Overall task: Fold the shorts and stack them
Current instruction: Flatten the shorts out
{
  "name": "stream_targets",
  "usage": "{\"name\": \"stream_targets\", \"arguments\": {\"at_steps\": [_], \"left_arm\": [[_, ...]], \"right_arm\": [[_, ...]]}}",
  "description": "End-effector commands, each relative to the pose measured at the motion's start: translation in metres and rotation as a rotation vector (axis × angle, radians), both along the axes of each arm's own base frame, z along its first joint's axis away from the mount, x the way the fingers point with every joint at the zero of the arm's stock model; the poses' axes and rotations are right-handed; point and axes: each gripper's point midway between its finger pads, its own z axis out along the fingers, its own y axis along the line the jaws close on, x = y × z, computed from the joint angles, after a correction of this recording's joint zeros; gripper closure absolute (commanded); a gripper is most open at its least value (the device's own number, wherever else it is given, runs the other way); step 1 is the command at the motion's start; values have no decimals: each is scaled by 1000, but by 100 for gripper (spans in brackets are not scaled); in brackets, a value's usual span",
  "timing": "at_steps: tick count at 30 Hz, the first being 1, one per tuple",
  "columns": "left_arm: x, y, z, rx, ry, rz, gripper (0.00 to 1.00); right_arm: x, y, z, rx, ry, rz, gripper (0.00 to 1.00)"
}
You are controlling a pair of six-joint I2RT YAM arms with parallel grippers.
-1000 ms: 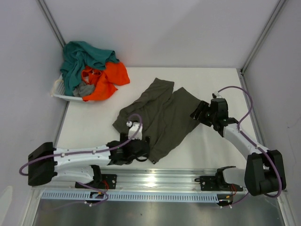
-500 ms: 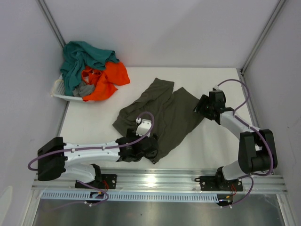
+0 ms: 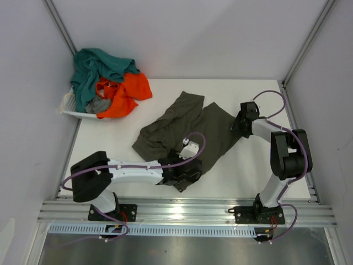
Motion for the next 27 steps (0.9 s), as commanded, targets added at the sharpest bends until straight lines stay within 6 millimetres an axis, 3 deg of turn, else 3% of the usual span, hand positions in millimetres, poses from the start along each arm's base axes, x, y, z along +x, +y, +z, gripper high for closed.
{"name": "stream_targets", "arguments": {"at_steps": [1,5,12,18,21,24,27], "left_arm": [[-6,-18,2,-18,5,-41,1],[-17,-17,-1,-19,20,-70,1],[-26,-20,-27,46,89,-65,1],[-39,-19,-25,17,94,-103,1],[-51,-19,-29,50,128,-148,1],[-54,-23,-29,68,121,-135,2],[-60,-23,-38,73,140,-130,6]], "right_arm": [[4,-17,2,-65,13,-52,46],[3,-22,8,-52,-5,-61,43],[1,-35,-10,-107,81,-93,44],[1,-34,6,-95,33,-79,38],[-1,-39,4,-97,49,-81,44],[-3,-40,-10,-87,87,-73,62],[-5,-48,-16,-126,116,-95,64]]}}
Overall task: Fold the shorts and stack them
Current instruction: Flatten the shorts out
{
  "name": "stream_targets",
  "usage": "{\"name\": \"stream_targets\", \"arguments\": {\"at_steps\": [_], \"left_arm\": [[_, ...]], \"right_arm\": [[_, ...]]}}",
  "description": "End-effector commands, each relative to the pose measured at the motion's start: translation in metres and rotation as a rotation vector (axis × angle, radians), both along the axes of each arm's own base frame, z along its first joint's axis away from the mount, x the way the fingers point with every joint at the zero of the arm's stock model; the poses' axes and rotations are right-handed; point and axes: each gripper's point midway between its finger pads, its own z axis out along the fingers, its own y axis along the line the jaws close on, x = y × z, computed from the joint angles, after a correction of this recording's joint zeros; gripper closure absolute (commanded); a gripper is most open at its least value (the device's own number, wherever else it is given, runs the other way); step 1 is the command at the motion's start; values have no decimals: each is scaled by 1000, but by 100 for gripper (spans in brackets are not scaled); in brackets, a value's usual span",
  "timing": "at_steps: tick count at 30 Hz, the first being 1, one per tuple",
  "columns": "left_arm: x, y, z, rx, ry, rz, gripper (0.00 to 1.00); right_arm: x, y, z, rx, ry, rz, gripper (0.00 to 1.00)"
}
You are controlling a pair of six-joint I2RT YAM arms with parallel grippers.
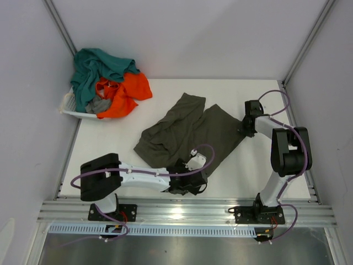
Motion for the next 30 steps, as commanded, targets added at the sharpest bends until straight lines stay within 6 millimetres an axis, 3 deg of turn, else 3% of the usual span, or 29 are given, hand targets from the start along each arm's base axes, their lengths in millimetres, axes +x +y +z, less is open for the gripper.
{"name": "stream_targets", "arguments": {"at_steps": [1,5,9,14,19,23,24,26,27,29,30], "left_arm": [[-15,-6,-7,-2,51,-15,8],[-30,-20,-13,-15,79,-62,9],[-46,-34,-16,-14,97,-104,9],[-67,-54,-20,-17,113,-146,9],[-88,-64,-19,-48,142,-186,8],[-94,-63,9,-121,142,-206,3],[-91,-61,18,-130,127,-198,1],[-78,-47,35,-124,97,-177,1],[-73,-42,57,-170,81,-180,1],[-58,-29,76,-193,61,-151,1],[-51,-23,95,-230,43,-146,1]], "right_arm": [[-8,-15,-10,-67,61,-25,70],[-12,-24,-7,-83,68,-50,80],[-20,-42,-7,-101,87,-108,100],[-41,-63,-3,-178,91,-194,100],[-61,-79,28,-244,10,-272,98],[-59,-77,80,-215,-136,-270,91],[-57,-75,88,-206,-150,-258,84],[-55,-69,104,-180,-169,-229,79],[-50,-67,116,-171,-194,-221,76],[-47,-60,125,-137,-211,-191,74],[-45,-57,132,-125,-228,-177,66]]}}
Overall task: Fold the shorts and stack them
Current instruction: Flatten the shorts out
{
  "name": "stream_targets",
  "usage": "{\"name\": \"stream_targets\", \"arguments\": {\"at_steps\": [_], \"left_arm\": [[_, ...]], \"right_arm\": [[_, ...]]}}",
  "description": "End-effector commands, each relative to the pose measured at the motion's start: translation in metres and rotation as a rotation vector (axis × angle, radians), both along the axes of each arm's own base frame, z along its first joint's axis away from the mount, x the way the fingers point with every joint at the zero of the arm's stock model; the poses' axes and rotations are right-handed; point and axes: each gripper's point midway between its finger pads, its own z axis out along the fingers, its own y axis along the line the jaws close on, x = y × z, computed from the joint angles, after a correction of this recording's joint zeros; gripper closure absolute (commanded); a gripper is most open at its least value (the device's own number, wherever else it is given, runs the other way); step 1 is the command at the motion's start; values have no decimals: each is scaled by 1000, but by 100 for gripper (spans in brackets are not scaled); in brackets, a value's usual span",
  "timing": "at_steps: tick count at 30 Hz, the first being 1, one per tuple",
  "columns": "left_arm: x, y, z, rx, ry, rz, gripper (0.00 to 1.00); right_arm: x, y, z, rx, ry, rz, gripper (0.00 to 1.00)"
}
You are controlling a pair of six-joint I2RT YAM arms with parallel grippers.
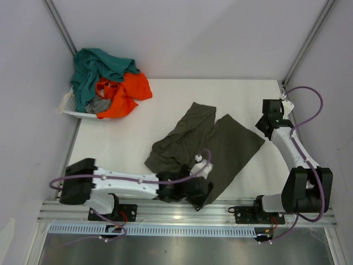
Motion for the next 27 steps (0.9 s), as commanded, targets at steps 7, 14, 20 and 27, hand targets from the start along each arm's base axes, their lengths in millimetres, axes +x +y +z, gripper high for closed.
{"name": "stream_targets", "arguments": {"at_steps": [7,14,20,27], "left_arm": [[101,96,85,-146,-88,297,1],[142,158,73,-147,-97,559,1],[159,183,31,-204,-80,695,1],[170,190,17,-230,-117,740,1]], "right_arm": [[31,84,38,156,-126,299,41],[81,171,44,312,-202,500,39],[139,234,21,401,-178,584,43],[179,261,-35,425,-118,577,46]]}}
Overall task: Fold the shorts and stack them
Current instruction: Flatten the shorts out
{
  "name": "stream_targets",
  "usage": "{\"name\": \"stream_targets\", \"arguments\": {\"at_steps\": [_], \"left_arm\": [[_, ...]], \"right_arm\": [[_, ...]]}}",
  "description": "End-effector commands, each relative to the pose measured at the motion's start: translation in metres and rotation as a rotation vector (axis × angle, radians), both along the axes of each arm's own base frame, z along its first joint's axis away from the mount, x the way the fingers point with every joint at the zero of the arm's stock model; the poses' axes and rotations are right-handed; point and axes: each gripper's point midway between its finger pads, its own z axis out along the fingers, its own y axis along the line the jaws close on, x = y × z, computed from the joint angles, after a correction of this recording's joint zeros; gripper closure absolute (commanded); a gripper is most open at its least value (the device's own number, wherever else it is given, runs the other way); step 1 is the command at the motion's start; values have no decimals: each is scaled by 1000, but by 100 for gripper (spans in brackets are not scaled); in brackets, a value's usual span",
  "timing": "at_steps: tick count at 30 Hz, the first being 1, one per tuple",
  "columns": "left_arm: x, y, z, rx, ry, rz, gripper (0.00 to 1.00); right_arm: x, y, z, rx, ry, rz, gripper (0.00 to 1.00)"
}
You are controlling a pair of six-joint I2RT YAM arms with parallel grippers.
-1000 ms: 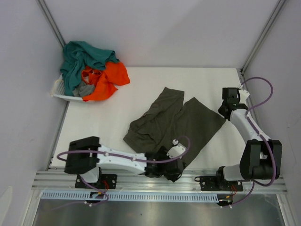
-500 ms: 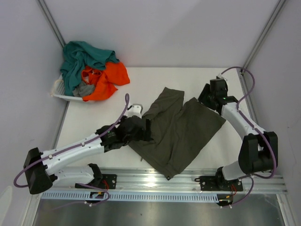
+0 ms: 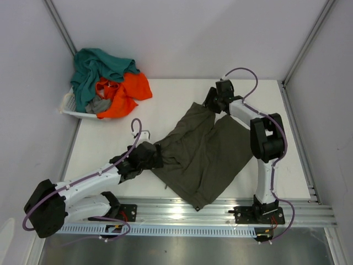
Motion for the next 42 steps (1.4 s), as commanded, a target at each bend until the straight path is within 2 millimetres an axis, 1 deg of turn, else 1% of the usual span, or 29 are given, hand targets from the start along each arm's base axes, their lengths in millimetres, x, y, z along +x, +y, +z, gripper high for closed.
{"name": "stream_targets", "arguments": {"at_steps": [1,3,6,7,13,15,16,17,19,25,26,28,29,30,32,35,36,39,42], "left_arm": [[30,-8,25,-72,-98,64,1],[33,-5,18,-41,-80,72,1],[41,-5,17,-42,-83,81,1],[43,-1,14,-35,-78,92,1],[51,8,12,-16,-81,109,1],[54,9,12,-15,-85,110,1],[55,10,12,-13,-87,112,1],[55,10,10,-8,-81,113,1],[57,10,9,-7,-81,113,1],[58,11,9,-2,-84,113,1],[59,11,10,-1,-85,112,1],[59,11,10,1,-86,112,1],[60,11,10,1,-87,111,1],[59,11,9,4,-85,110,1],[60,10,11,3,-87,107,1],[62,9,11,0,-90,106,1],[62,8,11,-1,-90,104,1],[63,5,12,-10,-89,95,1],[63,5,10,-6,-85,89,1]], "right_arm": [[21,14,-6,30,-13,-4,47],[26,13,-20,1,2,-29,47],[30,6,-26,-41,-15,-67,48],[31,6,-26,-50,-18,-70,48],[28,-1,-25,-117,-28,-105,48],[23,-3,-27,-128,-16,-107,49],[23,-5,-23,-138,-22,-119,50],[17,-7,-27,-149,-14,-120,50],[16,-8,-20,-146,-38,-125,49],[12,-10,-27,-160,-23,-117,51],[12,-8,-23,-154,-28,-119,51],[8,-10,-25,-163,-25,-122,51],[8,-9,-20,-161,-33,-126,51],[5,-10,-20,-162,-33,-124,51],[5,-10,-10,-161,-60,-122,51],[3,-10,-10,-165,-53,-109,51],[5,-8,-9,-162,-55,-104,51],[5,-5,-19,-163,-33,-98,52],[6,-2,-25,-156,-26,-94,55]]}}
